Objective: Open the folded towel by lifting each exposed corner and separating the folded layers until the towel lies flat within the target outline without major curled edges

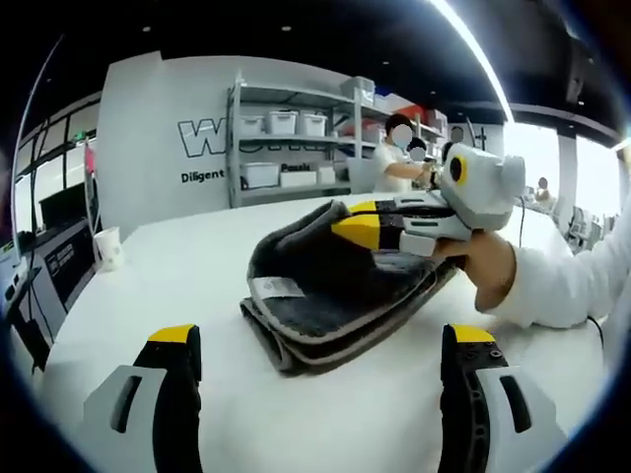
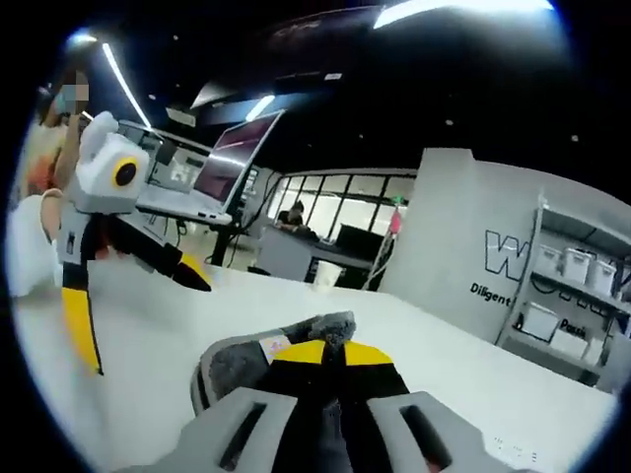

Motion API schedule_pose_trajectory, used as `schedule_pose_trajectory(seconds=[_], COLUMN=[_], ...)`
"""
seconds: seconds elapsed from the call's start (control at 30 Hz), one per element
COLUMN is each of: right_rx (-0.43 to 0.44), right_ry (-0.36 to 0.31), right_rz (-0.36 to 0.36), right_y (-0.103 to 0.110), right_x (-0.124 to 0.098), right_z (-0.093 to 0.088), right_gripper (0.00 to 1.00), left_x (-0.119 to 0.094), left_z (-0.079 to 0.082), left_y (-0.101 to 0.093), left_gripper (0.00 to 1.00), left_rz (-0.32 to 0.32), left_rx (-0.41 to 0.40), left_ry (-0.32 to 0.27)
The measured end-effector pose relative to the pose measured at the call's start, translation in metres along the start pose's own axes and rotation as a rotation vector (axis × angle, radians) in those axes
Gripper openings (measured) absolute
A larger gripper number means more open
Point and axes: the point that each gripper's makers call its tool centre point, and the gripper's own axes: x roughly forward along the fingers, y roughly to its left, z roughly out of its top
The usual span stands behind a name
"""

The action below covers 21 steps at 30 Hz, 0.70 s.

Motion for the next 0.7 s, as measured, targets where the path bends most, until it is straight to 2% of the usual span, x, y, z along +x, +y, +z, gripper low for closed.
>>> schedule_pose_trajectory(seconds=[0.17,0.7], right_rx=[0.021,0.058], right_ry=[-0.012,-0.029], right_rz=[-0.032,-0.113], right_y=[-0.015,-0.055], right_x=[-0.009,-0.041], right_z=[0.004,0.006], right_gripper=[0.00,0.00], left_x=[0.001,0.005], left_z=[0.002,0.000], left_y=[0.008,0.007], left_gripper=[0.99,0.99], left_rz=[0.011,0.015], left_rx=[-0.010,0.004], left_ry=[-0.012,0.001])
